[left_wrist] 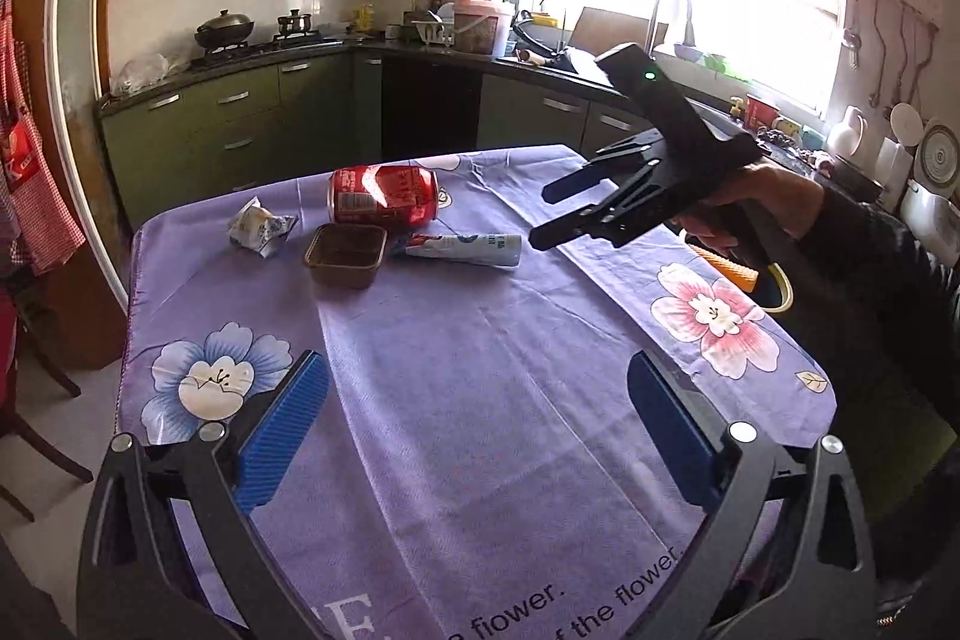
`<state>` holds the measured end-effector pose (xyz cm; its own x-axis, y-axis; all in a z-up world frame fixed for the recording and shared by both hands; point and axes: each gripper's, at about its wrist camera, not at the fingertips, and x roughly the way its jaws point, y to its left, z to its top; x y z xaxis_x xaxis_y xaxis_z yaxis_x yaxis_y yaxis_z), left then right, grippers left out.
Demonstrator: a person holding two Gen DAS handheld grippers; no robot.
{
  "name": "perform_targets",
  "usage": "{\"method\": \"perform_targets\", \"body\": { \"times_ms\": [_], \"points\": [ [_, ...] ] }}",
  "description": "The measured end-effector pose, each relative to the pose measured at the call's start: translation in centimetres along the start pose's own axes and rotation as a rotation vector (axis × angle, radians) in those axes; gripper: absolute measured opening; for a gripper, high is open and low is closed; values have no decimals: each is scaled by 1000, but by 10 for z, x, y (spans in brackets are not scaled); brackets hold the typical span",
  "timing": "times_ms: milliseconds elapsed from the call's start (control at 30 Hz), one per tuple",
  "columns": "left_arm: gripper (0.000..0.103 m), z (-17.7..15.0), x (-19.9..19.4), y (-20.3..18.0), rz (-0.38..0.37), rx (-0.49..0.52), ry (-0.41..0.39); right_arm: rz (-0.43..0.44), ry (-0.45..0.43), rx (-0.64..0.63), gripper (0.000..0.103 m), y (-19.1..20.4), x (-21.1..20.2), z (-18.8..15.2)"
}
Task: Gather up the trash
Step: 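Grasp the white toothpaste tube with the right gripper, then carry the toothpaste tube to the bin and open the right gripper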
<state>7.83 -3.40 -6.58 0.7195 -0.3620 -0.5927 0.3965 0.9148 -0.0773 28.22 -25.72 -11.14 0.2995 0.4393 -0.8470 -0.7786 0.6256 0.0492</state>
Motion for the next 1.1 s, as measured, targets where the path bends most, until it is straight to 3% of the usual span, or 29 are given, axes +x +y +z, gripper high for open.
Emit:
{"method": "perform_targets", "body": {
  "times_ms": [100,233,367,567,700,767,867,1100],
  "points": [
    [95,-5,1,4,2,-1,5,13,61,-5,59,-6,28,14],
    [95,-8,1,9,7,0,9,10,115,-4,57,-13,52,25],
    [95,-9,2,13,1,-8,9,10,143,-3,47,-15,67,29],
    [95,-9,2,16,1,-14,8,1,165,11,44,-15,79,31],
    [95,-9,2,16,3,-11,9,-10,179,13,37,-18,84,29],
    [95,-9,2,16,1,-11,9,-13,172,17,24,-18,80,26],
    [95,-8,2,15,2,-6,10,-7,161,29,16,-18,76,24],
    [95,-5,1,10,-2,11,8,51,111,73,14,-10,46,2]
  ]
}}
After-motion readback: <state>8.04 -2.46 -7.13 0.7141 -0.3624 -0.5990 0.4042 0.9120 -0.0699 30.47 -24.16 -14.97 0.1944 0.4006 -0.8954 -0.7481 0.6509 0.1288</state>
